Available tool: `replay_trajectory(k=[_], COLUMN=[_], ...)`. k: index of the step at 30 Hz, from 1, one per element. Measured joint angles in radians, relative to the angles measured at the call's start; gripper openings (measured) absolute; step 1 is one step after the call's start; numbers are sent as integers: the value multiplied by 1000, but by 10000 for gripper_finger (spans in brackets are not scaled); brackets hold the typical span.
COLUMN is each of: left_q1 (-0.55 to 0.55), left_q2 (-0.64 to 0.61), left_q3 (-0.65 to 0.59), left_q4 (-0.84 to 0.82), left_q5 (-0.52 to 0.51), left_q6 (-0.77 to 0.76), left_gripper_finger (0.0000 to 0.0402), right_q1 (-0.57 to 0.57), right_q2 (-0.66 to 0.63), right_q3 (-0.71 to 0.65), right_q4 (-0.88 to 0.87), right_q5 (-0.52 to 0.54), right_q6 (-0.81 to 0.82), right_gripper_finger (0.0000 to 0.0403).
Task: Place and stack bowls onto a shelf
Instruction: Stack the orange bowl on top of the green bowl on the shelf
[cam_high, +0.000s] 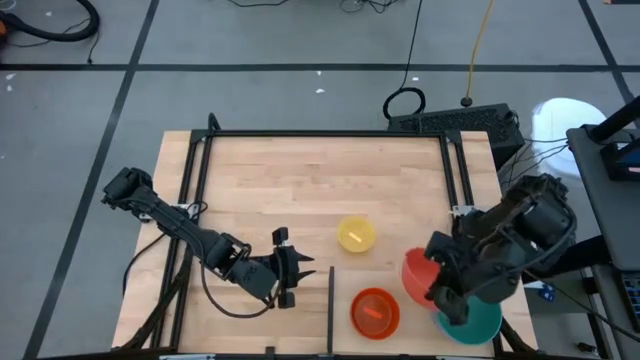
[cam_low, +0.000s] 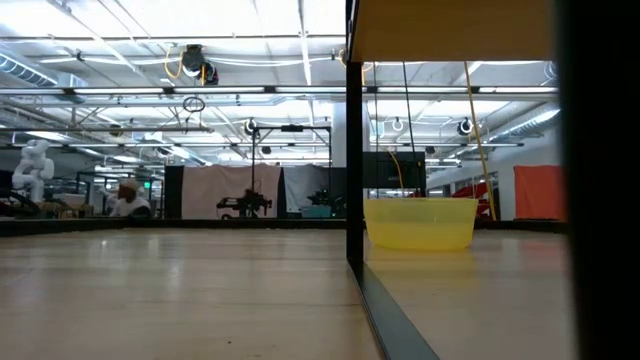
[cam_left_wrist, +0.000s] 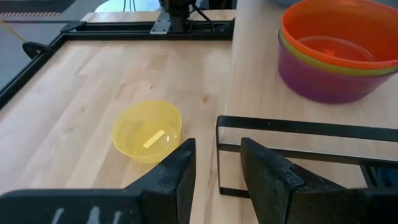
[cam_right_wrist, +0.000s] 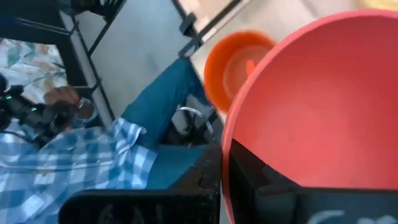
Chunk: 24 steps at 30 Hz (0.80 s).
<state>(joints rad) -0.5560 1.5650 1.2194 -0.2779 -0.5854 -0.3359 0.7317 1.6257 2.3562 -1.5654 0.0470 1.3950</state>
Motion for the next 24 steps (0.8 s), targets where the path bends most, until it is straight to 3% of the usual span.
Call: replay_trajectory(k=[18,24], left_q1=[0,0], left_q2=[0,0], left_q3=[0,0], left_q4=[-5,-5], left_q5=[0,0], left_q6=[9,10], left_gripper_finger=[131,131], right_q1=[117,129], right_q2=[-8,-13], right_q3=[0,0], right_q4=[-6,-5], right_q5=[-53,-146], right_q6=[191,173], right_gripper_finger=[0,0])
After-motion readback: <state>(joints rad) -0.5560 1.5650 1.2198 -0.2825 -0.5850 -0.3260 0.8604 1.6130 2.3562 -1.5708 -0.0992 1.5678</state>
